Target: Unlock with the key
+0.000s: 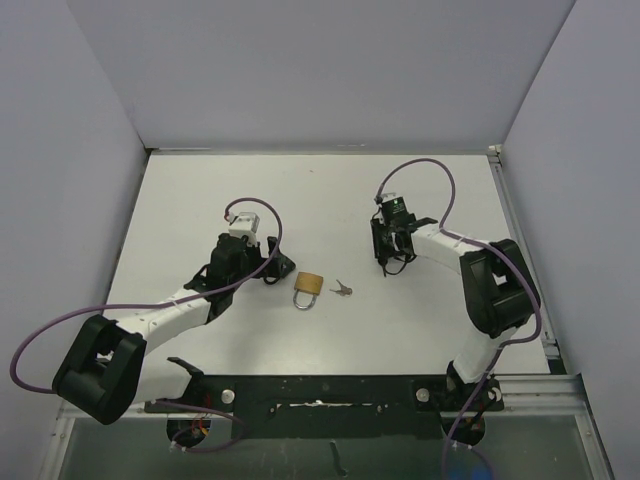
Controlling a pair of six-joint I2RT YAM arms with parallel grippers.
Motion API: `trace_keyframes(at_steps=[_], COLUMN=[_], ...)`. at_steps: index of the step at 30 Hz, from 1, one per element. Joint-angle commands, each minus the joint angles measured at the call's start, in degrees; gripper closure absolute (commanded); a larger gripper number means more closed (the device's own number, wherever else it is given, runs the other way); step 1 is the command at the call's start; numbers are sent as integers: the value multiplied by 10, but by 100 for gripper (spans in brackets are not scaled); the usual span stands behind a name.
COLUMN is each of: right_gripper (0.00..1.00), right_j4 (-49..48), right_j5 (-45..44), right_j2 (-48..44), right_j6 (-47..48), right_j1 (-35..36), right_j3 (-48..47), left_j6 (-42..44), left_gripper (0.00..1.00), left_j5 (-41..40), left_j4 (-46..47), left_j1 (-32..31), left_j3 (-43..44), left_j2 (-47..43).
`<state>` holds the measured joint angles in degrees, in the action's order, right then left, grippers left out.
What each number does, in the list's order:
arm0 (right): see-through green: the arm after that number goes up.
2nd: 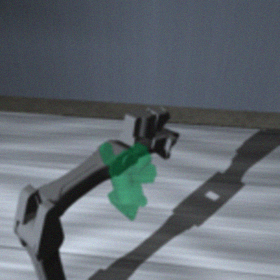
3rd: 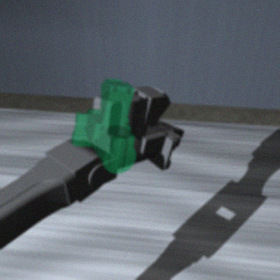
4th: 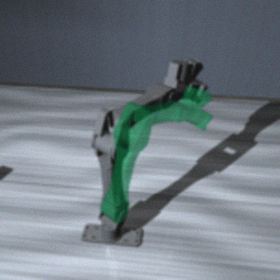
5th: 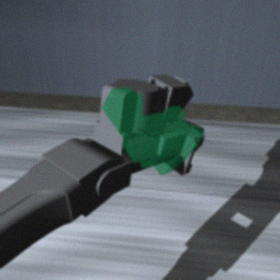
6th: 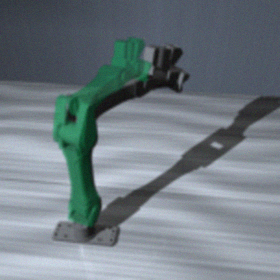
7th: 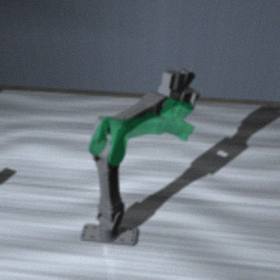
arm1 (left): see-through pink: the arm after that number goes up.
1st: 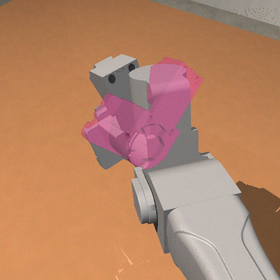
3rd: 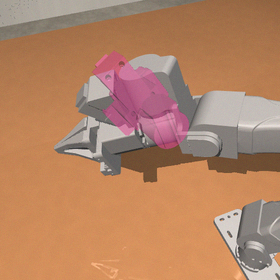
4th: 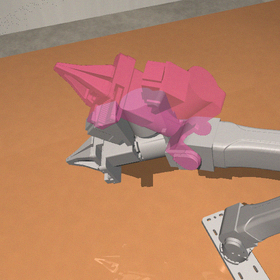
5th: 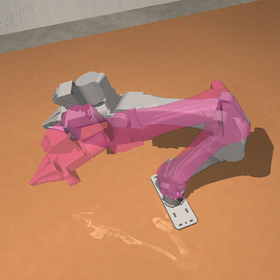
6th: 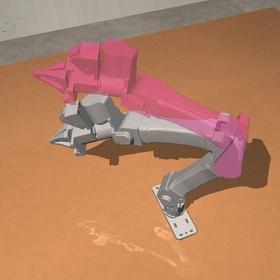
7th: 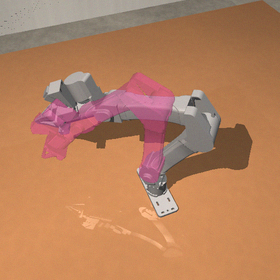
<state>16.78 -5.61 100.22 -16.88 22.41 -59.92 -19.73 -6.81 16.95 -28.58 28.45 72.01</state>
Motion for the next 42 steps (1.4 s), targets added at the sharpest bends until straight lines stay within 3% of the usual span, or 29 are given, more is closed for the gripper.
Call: trace_keyframes(at_steps=[1,6,12,21,30,37,42], right_gripper=[68,87,99,100,100,100,100], right_j4=[-5,1,-1,-65,-117,-137,-139], right_j5=[-2,-3,-7,21,81,108,117], right_j2=[9,21,3,-124,-204,-235,-252], right_j6=[-3,-7,-11,-32,-109,-148,-157], right_j1=[-4,-5,-5,-9,-11,-6,0], right_j3=[-30,-38,-38,5,41,56,60], left_j6=[6,6,4,42,33,17,24], left_gripper=[2,2,2,2,4,22,27], left_j5=[-2,-1,11,89,149,206,230], left_j4=[38,39,44,125,320,470,541], left_j1=[-3,-3,-3,-47,-96,-115,-127], left_j3=[21,21,25,31,18,36,64], left_j2=[3,5,8,22,102,196,272])
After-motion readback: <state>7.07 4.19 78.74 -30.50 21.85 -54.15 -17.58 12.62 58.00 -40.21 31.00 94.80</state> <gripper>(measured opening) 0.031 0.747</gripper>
